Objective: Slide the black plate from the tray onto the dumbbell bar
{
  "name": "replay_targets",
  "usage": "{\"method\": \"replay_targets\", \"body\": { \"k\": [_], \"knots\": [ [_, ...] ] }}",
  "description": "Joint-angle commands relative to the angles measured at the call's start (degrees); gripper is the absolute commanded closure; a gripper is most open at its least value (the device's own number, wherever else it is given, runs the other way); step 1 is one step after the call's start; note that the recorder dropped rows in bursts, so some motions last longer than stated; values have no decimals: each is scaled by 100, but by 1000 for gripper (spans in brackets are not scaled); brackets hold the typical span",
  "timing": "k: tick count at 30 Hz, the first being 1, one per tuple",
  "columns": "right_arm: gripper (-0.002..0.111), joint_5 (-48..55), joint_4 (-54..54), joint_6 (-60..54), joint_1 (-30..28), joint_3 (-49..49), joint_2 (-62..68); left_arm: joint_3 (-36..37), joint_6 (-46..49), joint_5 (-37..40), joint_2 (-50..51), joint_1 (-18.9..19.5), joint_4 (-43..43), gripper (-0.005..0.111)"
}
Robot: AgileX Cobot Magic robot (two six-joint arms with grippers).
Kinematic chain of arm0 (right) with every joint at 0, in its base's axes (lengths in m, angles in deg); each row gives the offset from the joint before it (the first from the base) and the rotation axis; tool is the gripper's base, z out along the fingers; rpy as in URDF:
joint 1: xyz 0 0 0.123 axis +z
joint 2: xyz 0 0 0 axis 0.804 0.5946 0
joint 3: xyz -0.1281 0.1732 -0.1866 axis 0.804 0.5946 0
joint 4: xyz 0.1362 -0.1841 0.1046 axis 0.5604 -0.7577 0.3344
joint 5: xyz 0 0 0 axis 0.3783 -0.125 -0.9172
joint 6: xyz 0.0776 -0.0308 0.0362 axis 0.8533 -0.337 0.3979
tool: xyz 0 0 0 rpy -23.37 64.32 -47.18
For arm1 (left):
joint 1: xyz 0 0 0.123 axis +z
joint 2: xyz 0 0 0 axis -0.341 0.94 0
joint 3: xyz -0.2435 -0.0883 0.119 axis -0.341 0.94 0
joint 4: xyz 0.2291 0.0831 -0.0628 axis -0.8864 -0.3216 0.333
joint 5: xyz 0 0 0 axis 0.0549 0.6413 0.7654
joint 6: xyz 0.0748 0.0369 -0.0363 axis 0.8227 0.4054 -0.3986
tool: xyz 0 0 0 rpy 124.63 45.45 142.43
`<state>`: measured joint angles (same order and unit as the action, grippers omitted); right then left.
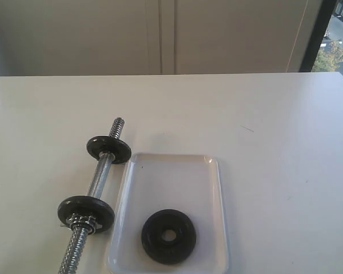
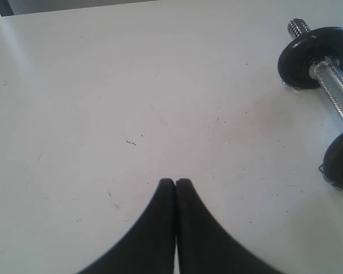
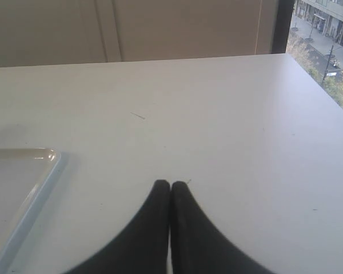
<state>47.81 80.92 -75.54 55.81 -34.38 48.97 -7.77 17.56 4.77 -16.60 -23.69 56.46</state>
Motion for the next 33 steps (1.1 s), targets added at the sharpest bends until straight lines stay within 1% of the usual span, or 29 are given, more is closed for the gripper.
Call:
{"method": "replay_targets", "body": {
  "k": [1, 27, 29, 33],
  "knots": [
    [108, -85, 27, -3, -5, 24, -29, 21, 0, 13, -28, 29, -12, 107],
    [108, -85, 27, -3, -5, 24, -29, 21, 37, -8, -28, 29, -12, 107],
    [108, -85, 27, -3, -5, 24, -29, 21, 172, -207, -28, 29, -12, 107],
    [108, -85, 27, -3, -5, 24, -29, 21, 637, -1240, -28, 29, -12, 107]
  ]
}}
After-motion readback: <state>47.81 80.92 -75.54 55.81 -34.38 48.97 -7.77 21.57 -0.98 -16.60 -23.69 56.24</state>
